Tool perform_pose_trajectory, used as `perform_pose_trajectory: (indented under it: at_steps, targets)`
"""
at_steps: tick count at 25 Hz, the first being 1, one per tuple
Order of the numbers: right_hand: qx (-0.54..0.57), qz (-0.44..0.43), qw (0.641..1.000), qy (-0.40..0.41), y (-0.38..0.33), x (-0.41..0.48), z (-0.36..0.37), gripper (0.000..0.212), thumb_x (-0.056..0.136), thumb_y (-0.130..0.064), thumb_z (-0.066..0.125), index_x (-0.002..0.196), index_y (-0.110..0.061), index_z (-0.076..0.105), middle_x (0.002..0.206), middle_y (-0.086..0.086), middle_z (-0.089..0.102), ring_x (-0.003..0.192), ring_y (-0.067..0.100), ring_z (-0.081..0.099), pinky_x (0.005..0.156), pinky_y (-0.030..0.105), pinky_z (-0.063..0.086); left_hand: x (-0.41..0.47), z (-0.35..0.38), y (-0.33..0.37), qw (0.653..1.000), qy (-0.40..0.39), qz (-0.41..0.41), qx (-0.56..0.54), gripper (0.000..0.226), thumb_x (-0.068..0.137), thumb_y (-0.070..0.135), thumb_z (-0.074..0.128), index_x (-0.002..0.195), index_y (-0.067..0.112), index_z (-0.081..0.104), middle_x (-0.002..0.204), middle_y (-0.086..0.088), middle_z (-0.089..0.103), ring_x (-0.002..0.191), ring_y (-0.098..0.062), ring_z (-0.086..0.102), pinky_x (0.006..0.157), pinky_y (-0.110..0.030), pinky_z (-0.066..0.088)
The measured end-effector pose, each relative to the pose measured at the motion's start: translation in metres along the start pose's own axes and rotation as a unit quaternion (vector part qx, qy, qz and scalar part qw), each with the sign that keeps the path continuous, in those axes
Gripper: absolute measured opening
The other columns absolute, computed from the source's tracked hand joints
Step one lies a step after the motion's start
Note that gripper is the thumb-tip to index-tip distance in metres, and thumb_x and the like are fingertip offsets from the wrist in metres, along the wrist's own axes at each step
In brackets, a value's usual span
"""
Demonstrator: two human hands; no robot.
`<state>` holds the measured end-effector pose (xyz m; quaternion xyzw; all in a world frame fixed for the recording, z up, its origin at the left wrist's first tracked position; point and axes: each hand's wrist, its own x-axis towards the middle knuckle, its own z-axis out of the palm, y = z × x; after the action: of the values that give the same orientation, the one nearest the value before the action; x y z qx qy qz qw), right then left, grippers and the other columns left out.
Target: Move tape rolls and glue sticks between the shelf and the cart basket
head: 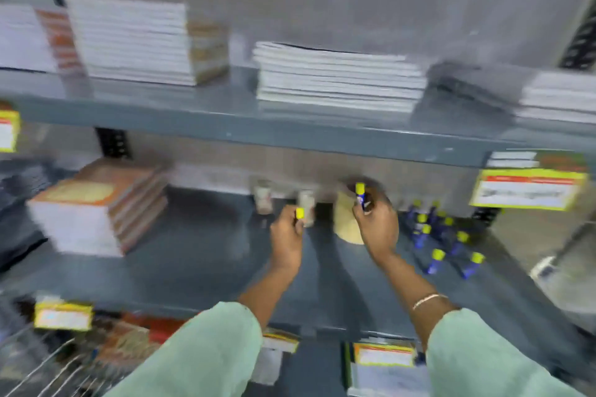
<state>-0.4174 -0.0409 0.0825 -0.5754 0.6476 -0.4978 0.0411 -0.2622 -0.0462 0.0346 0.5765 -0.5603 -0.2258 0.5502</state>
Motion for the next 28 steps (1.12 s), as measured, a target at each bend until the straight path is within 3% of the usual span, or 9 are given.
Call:
perform_pose_trajectory:
  at_steps: [4,8,10,12,14,17,20,23,28]
  targets:
    - [-0.068,0.078,0.995,0.015,0.099,0.001,-0.089,0.009,0.085,-0.010,0.058,0.090,-0.003,0.059,0.084,0.026,0.068,0.083,0.042,0.064,0.060,0.036,0.040,-0.042,0.102,0.038,0.993,-0.115,0.014,-0.026,0.011,0.079,-0.008,0.056,0.081,0.003,0.055,0.070,-0.022,0.060,0.064,-0.024,0.053,0.062,-0.036,0.044]
    - [-0.093,0.166,0.982,0.002,0.174,-0.020,-0.138,0.017,0.083,-0.008,0.058,0.100,-0.007,0.059,0.091,0.025,0.070,0.089,0.044,0.064,0.068,0.043,0.049,-0.095,0.174,0.060,0.976,-0.214,0.022,-0.039,0.031,0.078,-0.009,0.055,0.069,0.020,0.050,0.060,-0.004,0.047,0.064,-0.016,0.040,0.062,-0.031,0.034]
    - [-0.086,0.198,0.976,-0.016,0.197,-0.029,-0.143,0.014,0.084,-0.006,0.056,0.097,-0.005,0.058,0.088,0.027,0.069,0.087,0.044,0.064,0.066,0.043,0.048,-0.112,0.196,0.064,0.967,-0.254,0.017,-0.015,0.025,0.079,-0.006,0.058,0.069,0.017,0.052,0.055,-0.001,0.048,0.060,-0.015,0.040,0.061,-0.030,0.033]
    - [-0.077,0.214,0.973,-0.030,0.210,-0.032,-0.146,0.007,0.084,-0.004,0.054,0.090,-0.003,0.056,0.087,0.029,0.068,0.086,0.044,0.064,0.062,0.041,0.043,-0.125,0.209,0.067,0.960,-0.281,0.013,0.002,0.016,0.080,-0.002,0.060,0.073,0.011,0.054,0.054,0.004,0.050,0.049,-0.002,0.043,0.060,-0.026,0.034]
    - [-0.080,0.222,0.971,-0.040,0.219,-0.034,-0.146,0.011,0.083,-0.002,0.054,0.077,-0.010,0.049,0.086,0.031,0.067,0.086,0.043,0.064,0.062,0.037,0.037,-0.134,0.218,0.068,0.956,-0.294,0.005,0.013,0.020,0.081,-0.002,0.059,0.074,0.014,0.050,0.054,0.012,0.046,0.048,0.007,0.051,0.057,-0.023,0.036]
    - [-0.098,0.232,0.967,-0.047,0.227,-0.040,-0.142,0.024,0.084,-0.001,0.053,0.072,-0.017,0.039,0.077,0.030,0.062,0.080,0.035,0.065,0.061,0.039,0.037,-0.140,0.225,0.064,0.956,-0.293,-0.004,0.033,0.014,0.081,-0.003,0.059,0.076,0.009,0.053,0.053,0.012,0.044,0.054,-0.012,0.054,0.058,-0.022,0.036]
    - [-0.091,0.248,0.963,-0.047,0.234,-0.046,-0.137,0.015,0.081,0.001,0.053,0.074,-0.011,0.048,0.079,0.030,0.065,0.080,0.041,0.064,0.061,0.040,0.041,-0.141,0.226,0.058,0.957,-0.287,-0.005,0.045,0.011,0.080,-0.003,0.061,0.081,0.006,0.054,0.054,0.011,0.041,0.060,-0.022,0.049,0.060,-0.022,0.036]
    - [-0.097,0.249,0.962,-0.050,0.238,-0.047,-0.135,0.004,0.080,0.001,0.054,0.084,0.000,0.056,0.082,0.030,0.067,0.083,0.044,0.064,0.061,0.035,0.038,-0.144,0.229,0.055,0.955,-0.292,-0.015,0.040,0.020,0.078,-0.003,0.062,0.075,0.012,0.050,0.055,0.011,0.042,0.059,-0.019,0.042,0.063,-0.024,0.039]
    - [-0.088,0.256,0.961,-0.059,0.238,-0.046,-0.135,0.006,0.080,-0.002,0.058,0.086,-0.002,0.057,0.084,0.026,0.069,0.084,0.042,0.065,0.064,0.039,0.046,-0.146,0.233,0.049,0.954,-0.297,-0.030,0.030,0.031,0.075,-0.004,0.067,0.072,0.019,0.046,0.058,0.012,0.048,0.059,-0.014,0.047,0.070,-0.032,0.051]
